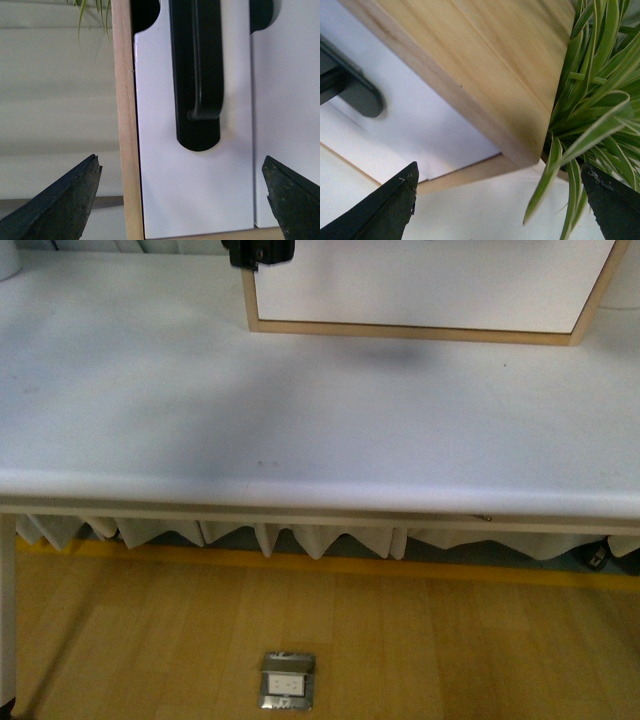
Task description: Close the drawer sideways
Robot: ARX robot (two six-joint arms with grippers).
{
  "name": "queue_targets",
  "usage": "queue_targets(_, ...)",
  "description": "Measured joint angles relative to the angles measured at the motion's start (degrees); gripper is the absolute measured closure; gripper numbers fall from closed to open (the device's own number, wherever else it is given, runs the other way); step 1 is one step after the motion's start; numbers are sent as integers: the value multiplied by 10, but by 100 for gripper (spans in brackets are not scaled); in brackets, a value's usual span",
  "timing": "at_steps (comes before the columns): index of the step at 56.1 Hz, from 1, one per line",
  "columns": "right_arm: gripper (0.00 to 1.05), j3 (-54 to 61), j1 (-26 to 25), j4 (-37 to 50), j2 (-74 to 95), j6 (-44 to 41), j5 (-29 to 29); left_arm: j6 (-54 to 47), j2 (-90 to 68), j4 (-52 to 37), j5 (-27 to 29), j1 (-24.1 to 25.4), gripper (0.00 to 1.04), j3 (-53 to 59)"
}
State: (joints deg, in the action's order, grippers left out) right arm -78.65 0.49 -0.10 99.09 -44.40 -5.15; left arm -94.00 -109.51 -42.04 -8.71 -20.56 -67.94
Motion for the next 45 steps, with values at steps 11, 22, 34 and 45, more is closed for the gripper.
queue_targets(11,9,96,-12,22,-109,14,-15,22,111,-44,-3,-2,7,116)
queue_targets(22,9,213,-26,28,-241,44,-27,83,237,-86,31,3,7,250)
queue_targets(34,9,332,-26,33,-378,73,-24,170,374,-110,89,5,7,376)
queue_targets(45,9,441,-22,57,-509,112,5,243,505,-87,169,7,7,476)
